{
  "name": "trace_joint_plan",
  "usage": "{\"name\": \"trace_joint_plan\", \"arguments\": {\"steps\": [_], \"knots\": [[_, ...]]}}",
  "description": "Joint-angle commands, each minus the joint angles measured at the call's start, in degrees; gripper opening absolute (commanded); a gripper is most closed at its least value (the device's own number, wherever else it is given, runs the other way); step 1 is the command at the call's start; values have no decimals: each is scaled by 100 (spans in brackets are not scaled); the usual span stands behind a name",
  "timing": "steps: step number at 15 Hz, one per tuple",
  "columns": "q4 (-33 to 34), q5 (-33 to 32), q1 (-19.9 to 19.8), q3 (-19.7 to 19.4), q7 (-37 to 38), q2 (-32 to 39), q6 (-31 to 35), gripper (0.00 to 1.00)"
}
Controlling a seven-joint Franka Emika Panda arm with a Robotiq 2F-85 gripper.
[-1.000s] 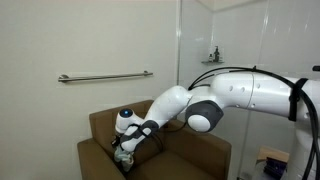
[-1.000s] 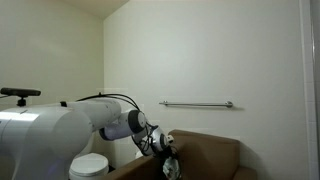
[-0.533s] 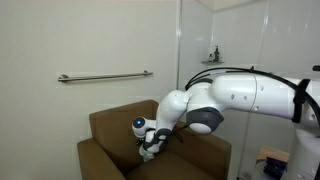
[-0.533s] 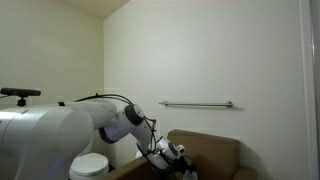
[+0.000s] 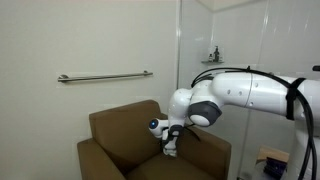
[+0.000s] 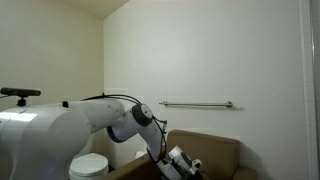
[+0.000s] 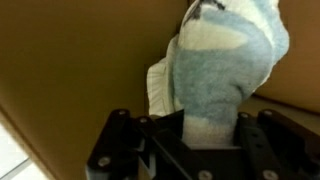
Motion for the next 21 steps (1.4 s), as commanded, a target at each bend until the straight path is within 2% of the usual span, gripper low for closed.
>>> {"name": "trace_joint_plan", "arguments": {"steps": [1, 3, 6, 9, 14, 18, 20, 21], "knots": [[-476, 227, -418, 909, -651, -513, -358, 5], [-412, 389, -719, 1346, -727, -580, -638, 5], [25, 825, -1071, 1943, -686, -502, -1062, 5], [803, 1677, -1151, 2482, -952, -248, -1468, 5], [1819, 2598, -974, 3528, -1262, -24, -1809, 5], [1772, 3291, -960, 4332, -1861, -172, -1642, 5], [1718, 3634, -1084, 4710, -2422, -172, -1630, 5], [1665, 3695, -1151, 4707, -2685, -172, -1683, 5]]}}
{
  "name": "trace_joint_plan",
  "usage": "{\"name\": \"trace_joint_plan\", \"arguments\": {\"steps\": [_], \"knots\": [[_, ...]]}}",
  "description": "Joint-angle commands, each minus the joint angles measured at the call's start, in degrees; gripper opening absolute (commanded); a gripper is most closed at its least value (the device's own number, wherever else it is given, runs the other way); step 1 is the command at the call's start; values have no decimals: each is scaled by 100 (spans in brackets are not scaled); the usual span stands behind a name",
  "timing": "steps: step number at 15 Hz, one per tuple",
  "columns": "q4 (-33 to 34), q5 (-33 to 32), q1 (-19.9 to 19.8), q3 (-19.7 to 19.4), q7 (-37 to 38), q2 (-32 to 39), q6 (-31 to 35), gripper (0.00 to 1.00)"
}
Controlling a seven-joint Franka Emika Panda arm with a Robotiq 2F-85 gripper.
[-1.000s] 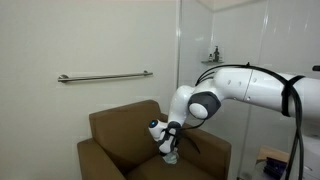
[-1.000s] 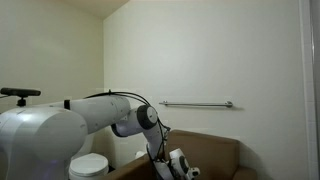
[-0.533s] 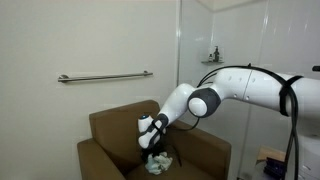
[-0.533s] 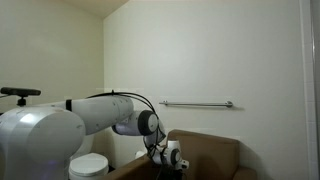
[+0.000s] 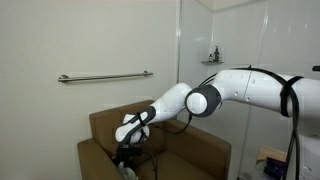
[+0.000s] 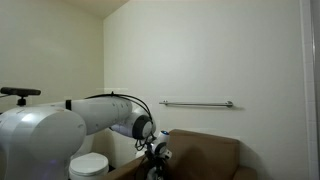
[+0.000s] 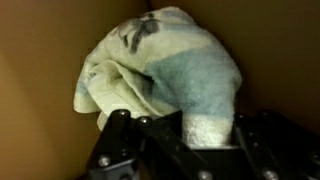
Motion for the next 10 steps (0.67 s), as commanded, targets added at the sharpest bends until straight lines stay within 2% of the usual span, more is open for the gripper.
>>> {"name": "trace_joint_plan", "arguments": {"steps": [1, 5, 10], "knots": [[-132, 363, -368, 94, -960, 8, -150, 5], [-74, 52, -685, -836, -920, 94, -348, 5], [-10, -368, -1250, -1863, -767, 163, -253, 5]]}}
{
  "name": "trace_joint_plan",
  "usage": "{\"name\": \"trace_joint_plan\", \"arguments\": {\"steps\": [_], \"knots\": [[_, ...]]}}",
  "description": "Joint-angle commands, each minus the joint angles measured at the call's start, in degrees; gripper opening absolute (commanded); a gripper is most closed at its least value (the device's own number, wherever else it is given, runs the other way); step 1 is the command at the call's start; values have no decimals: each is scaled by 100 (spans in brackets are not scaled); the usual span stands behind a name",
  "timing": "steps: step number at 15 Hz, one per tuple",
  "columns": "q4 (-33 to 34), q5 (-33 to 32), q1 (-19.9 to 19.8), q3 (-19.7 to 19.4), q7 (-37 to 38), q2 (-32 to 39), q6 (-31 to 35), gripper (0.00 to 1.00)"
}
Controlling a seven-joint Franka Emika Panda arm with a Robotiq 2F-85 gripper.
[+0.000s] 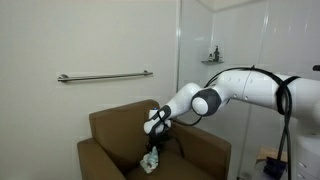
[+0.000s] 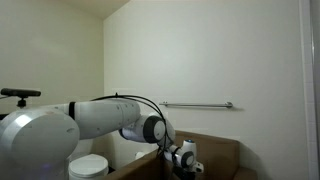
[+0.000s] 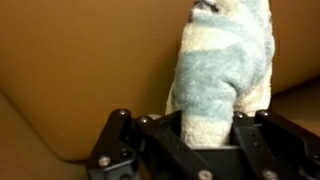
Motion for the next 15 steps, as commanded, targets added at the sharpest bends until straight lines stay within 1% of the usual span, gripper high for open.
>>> {"name": "trace_joint_plan", "arguments": {"steps": [1, 4, 5, 6, 7, 8, 10, 12, 15], "knots": [[113, -358, -400, -561, 19, -1, -128, 5], [236, -620, -683, -985, 124, -7, -121, 5], [282, -687, -745, -1058, 131, -10, -164, 5], [275, -698, -782, -1036, 144, -17, -200, 5], [68, -510, -686, -917, 67, -101, -314, 5], [-86, -469, -641, -801, -15, -167, -392, 5], [-531, -315, -525, -399, -221, -367, -577, 5], [-941, -260, -353, 64, -299, -512, -563, 5], [-1120, -254, -129, 787, -371, -480, -562, 5]]}}
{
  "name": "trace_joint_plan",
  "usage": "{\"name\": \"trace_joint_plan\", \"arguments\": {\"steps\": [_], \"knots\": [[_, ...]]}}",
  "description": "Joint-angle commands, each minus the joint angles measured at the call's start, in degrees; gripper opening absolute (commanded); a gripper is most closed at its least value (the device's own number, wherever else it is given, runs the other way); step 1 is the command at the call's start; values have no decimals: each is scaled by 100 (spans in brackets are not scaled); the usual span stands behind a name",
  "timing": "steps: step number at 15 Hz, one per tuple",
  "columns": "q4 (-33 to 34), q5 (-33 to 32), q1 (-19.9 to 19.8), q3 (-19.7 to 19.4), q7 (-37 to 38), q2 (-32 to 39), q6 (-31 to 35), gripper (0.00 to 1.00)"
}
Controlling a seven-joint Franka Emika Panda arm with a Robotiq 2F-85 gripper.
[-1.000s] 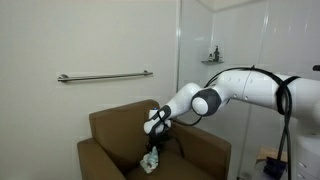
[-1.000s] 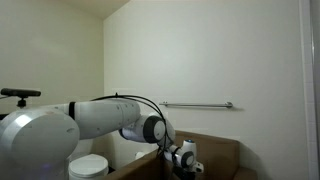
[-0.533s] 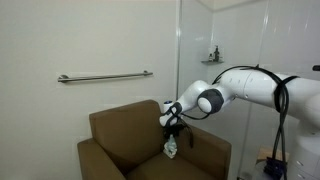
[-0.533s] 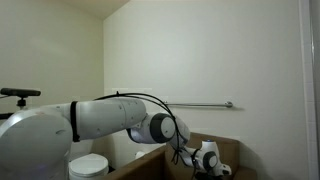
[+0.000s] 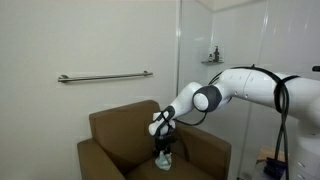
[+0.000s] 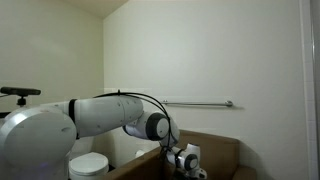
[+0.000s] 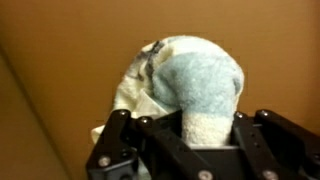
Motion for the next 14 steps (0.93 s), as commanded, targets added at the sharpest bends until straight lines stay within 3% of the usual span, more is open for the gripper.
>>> {"name": "trace_joint_plan", "arguments": {"steps": [1, 5, 8, 11, 14], "knots": [[-499, 164, 296, 776, -295, -231, -91, 5], [-265, 172, 681, 1779, -359, -154, -216, 5], [-197, 142, 734, 2439, -605, -181, -350, 5], [-465, 59, 330, 2350, -1084, -156, -873, 5], [-933, -9, 12, 1904, -709, -187, -1396, 5]]}}
